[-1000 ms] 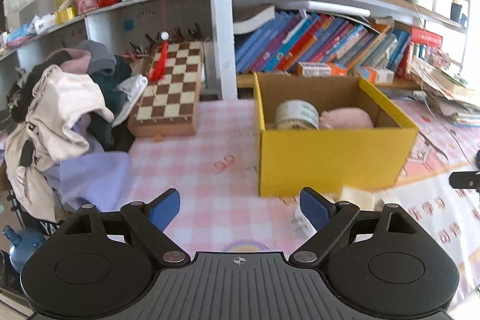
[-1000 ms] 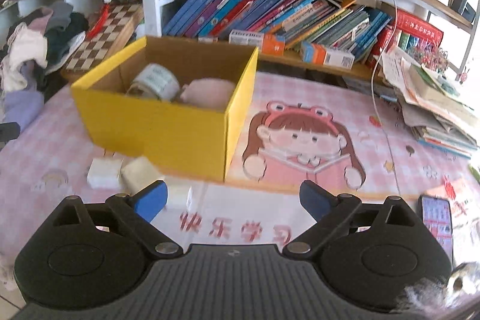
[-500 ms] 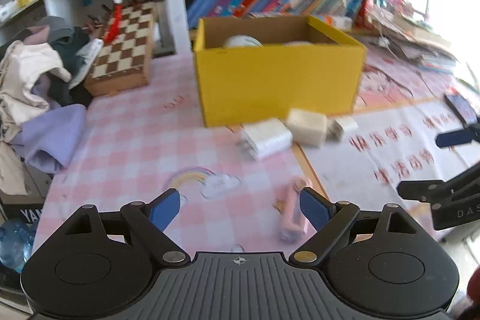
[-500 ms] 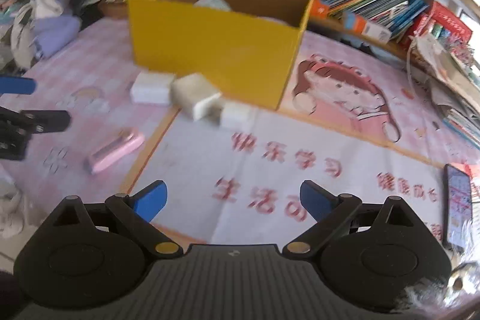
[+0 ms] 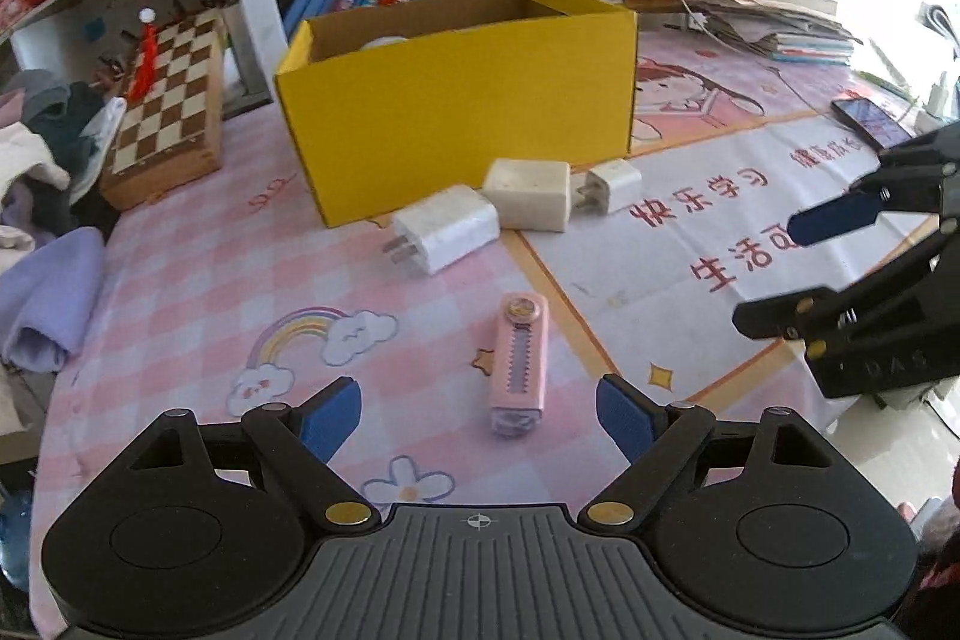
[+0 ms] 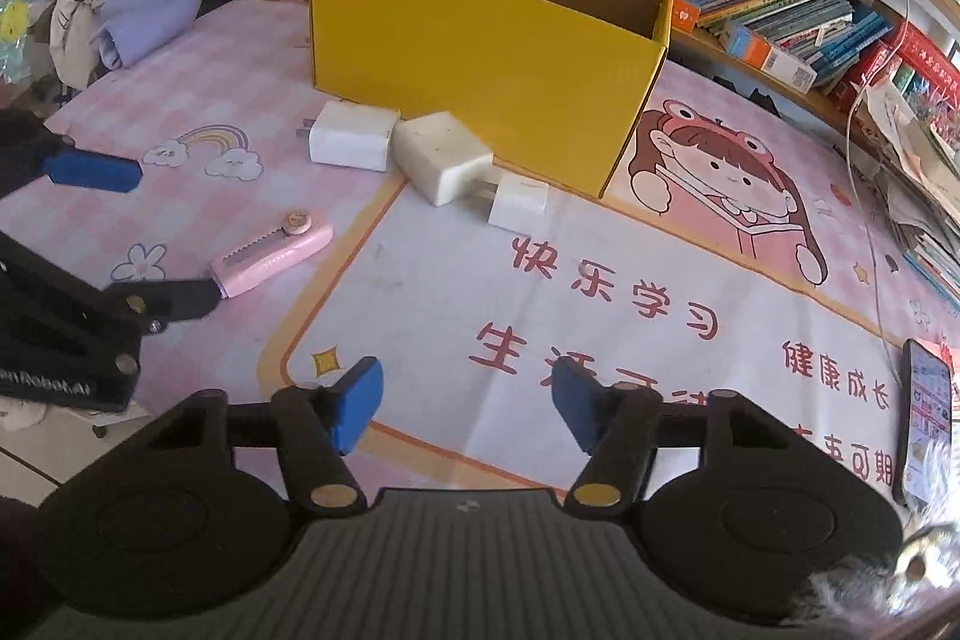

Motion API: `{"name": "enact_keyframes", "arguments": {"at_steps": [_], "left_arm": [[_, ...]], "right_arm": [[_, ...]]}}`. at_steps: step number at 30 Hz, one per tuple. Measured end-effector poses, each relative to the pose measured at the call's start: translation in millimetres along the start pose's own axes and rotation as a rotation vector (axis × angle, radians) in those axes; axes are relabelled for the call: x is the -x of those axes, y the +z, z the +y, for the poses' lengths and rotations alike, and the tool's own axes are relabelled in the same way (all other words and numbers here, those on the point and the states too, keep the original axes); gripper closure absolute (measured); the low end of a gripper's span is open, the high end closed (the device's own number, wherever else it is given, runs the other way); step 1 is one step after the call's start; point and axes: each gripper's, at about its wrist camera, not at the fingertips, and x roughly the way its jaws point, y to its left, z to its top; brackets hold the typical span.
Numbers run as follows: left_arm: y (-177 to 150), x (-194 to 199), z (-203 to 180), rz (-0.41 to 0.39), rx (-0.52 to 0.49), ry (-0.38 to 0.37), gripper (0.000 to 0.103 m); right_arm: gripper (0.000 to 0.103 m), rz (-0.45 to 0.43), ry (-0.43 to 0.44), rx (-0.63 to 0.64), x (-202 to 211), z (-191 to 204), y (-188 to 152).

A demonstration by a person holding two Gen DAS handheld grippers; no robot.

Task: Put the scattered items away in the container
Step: 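Grasp the pink box cutter with the left tool while the right tool grasps a small white charger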

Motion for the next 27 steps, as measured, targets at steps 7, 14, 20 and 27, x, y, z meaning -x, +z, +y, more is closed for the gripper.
{"name": "enact_keyframes", "arguments": {"at_steps": [7, 14, 20, 27], "left_arm": [[8.1, -21.6, 2.6, 0.036, 0.022, -0.045, 0.058], [16.3, -41.9, 0.2, 0.071, 0.020, -0.079, 0.066], [21.6, -48.1, 0.0, 0.065, 0.013, -0.091, 0.080], [25.2, -41.9, 7.8, 0.067, 0.044, -0.117, 0.080]], "right_arm": [[0.041, 0.008, -0.002, 0.017, -5.5, -4.2, 8.0], [0.041, 0.017, 0.006, 0.048, -14.8, -8.0, 17.0], [0.041, 0.023, 0.012, 0.036, -23.9, -17.2, 25.6], [0.041, 0.023, 0.028, -0.001, -38.5, -29.2, 41.4]]}}
